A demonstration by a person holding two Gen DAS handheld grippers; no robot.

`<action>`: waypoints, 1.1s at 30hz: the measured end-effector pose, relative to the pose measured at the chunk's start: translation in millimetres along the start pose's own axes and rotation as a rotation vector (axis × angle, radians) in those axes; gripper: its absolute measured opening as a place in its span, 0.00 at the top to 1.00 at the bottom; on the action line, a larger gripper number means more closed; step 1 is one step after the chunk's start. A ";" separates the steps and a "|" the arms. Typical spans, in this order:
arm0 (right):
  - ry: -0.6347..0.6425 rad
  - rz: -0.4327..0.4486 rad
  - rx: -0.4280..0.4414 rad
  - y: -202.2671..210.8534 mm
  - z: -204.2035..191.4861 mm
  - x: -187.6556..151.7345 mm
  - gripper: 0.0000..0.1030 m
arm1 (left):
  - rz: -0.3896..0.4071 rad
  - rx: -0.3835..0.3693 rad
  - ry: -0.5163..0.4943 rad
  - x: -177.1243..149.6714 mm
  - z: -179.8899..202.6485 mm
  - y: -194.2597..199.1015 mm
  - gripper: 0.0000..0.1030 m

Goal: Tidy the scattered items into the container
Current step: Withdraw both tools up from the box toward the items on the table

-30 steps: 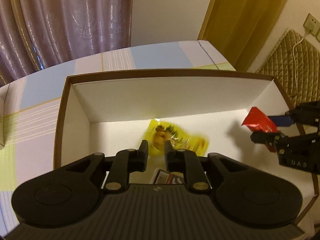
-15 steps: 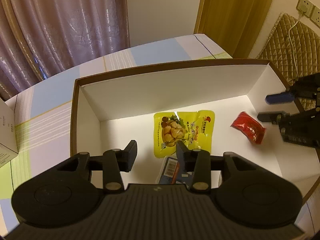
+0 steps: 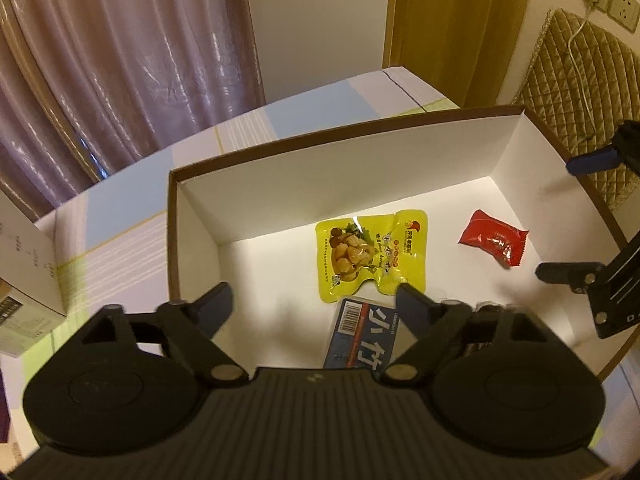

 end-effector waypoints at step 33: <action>-0.137 0.049 0.085 91.0 -25.4 -19.1 0.00 | 0.044 0.032 -0.053 -25.8 42.7 89.8 0.04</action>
Point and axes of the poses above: each gripper's, at about its wrist camera, not at the fingertips, and y roughly against the way its jaws point, z to its right, x to its top, the point moved 3 cm from there along -y, roughly the way its jaws point, and after that the axes turned 7 degrees about -x, right-handed, at the moved point
